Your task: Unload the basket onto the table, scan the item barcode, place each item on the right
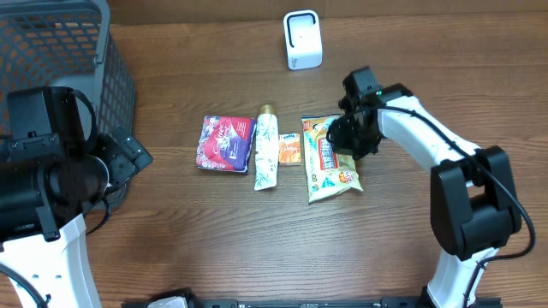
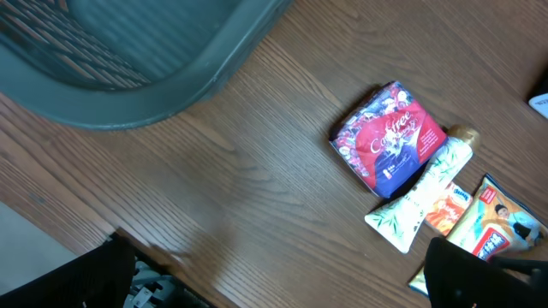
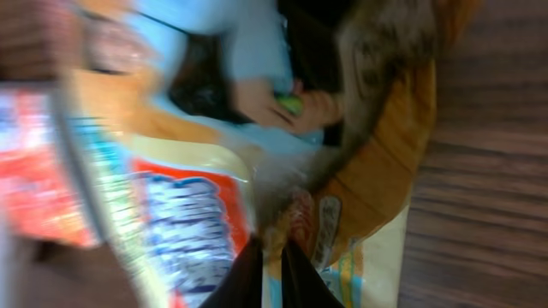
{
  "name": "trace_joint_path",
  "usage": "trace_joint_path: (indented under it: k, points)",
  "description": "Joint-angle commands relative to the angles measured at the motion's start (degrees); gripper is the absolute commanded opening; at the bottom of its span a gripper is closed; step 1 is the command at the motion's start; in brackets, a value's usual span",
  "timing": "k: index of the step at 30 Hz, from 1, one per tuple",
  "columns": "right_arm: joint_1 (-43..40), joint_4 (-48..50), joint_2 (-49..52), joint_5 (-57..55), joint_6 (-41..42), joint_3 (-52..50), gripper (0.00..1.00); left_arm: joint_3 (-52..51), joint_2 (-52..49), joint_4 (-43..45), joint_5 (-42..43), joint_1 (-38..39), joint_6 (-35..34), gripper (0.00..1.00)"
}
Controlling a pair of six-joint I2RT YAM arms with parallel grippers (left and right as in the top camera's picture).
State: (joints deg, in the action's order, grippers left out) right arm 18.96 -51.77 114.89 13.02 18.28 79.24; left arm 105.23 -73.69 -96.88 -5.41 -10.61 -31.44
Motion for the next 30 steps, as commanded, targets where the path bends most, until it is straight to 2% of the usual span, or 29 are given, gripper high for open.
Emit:
trace_joint_path:
  k: [1,4,8,11,13,17,22,28,30]
  points:
    - [-1.03,-0.48,1.86,-7.85,2.12,-2.36,0.09,-0.15,-0.13,0.07,-0.55,-0.26,-0.9,1.0]
    - [-1.09,-3.61,1.46,-12.13,2.14,-1.22,0.08,-0.15,-0.13,0.07,-0.55,-0.26,-0.9,1.0]
    - [-1.07,-18.51,0.94,-17.44,2.1,10.36,0.1,-0.15,-0.13,0.07,-0.55,-0.26,-0.92,1.0]
    - [-0.83,-25.83,0.94,-14.14,1.46,18.47,0.1,-0.15,-0.13,0.07,-0.55,-0.26,-0.9,1.0]
    - [-0.28,-27.21,0.94,-8.24,-0.92,22.34,0.1,-0.15,-0.13,0.07,-0.55,-0.26,-0.9,1.0]
    - [0.81,-20.46,1.09,3.65,-2.21,23.19,0.11,-0.15,-0.13,0.07,-0.55,-0.26,-0.9,1.0]
    - [1.95,-12.57,1.14,3.61,-0.42,18.14,0.13,-0.15,-0.13,0.07,-0.55,-0.26,-0.92,1.0]
    - [2.93,-1.99,1.18,3.58,3.08,6.14,0.13,-0.15,-0.13,0.07,-0.55,-0.26,-0.9,1.0]
    - [2.93,2.19,1.18,0.7,5.88,-0.22,0.07,-0.15,-0.13,0.07,-0.55,-0.26,-0.9,1.0]
